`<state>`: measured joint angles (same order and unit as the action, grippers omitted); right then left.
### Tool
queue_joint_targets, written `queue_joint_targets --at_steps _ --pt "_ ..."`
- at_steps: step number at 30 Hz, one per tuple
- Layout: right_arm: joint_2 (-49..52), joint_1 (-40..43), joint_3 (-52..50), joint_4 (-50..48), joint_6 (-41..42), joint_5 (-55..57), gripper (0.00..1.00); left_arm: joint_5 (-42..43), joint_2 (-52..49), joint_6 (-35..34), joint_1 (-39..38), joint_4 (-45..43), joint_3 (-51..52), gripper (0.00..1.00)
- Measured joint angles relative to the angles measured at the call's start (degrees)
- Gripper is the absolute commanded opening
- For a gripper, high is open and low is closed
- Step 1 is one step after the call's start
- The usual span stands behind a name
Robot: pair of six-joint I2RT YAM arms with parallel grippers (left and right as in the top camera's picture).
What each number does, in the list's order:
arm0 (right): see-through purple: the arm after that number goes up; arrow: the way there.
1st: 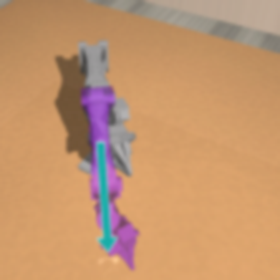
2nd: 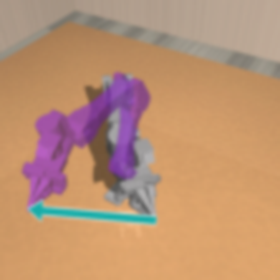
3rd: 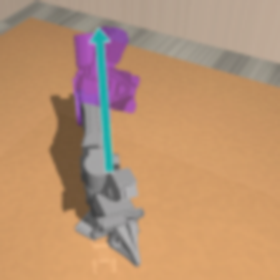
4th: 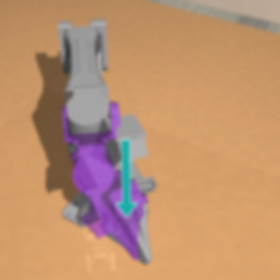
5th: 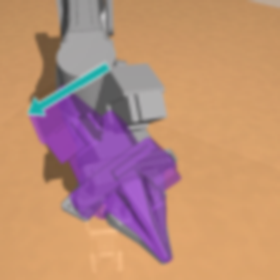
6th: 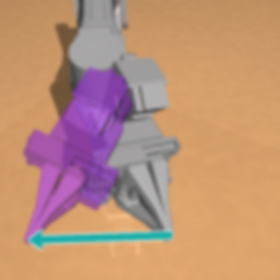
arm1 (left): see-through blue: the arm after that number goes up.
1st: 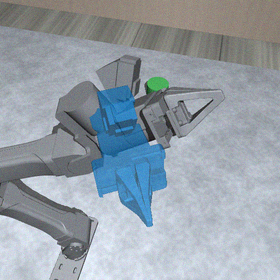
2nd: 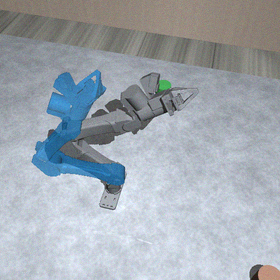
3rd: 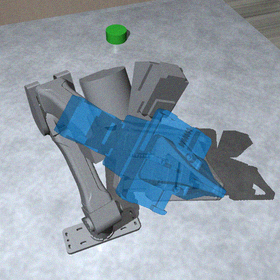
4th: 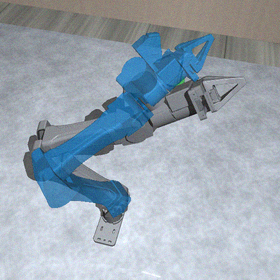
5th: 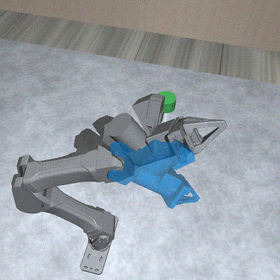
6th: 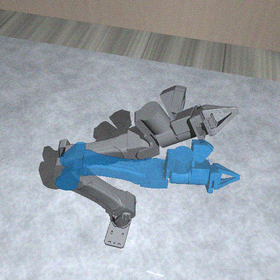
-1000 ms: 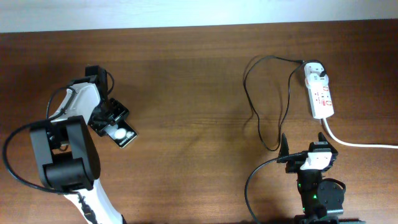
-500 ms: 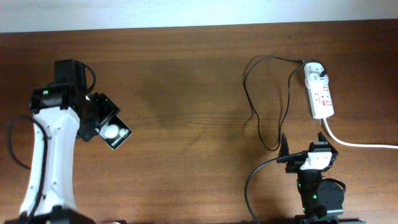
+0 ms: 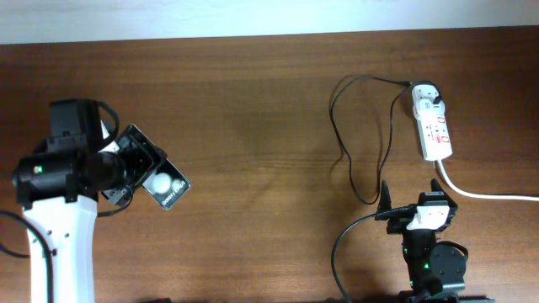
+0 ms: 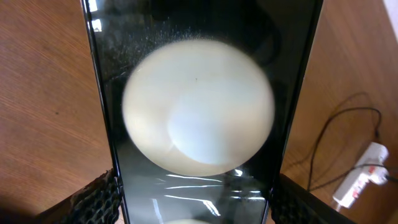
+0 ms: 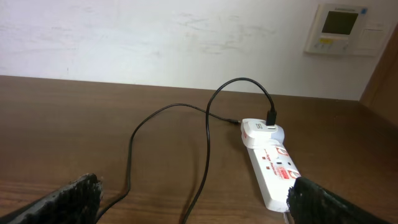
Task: Plug charger to phone and switch on socket
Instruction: 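Lift the phone with the left gripper and tilt it upright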
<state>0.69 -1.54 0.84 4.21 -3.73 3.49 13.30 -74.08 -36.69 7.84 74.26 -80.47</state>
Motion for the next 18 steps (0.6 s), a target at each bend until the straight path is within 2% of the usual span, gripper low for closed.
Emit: queue_joint_targets --at_steps 18 --pt "0.00 0.00 0.00 0.00 0.00 0.00 0.99 3.74 13.57 0.00 0.00 7.87 0.00 0.67"
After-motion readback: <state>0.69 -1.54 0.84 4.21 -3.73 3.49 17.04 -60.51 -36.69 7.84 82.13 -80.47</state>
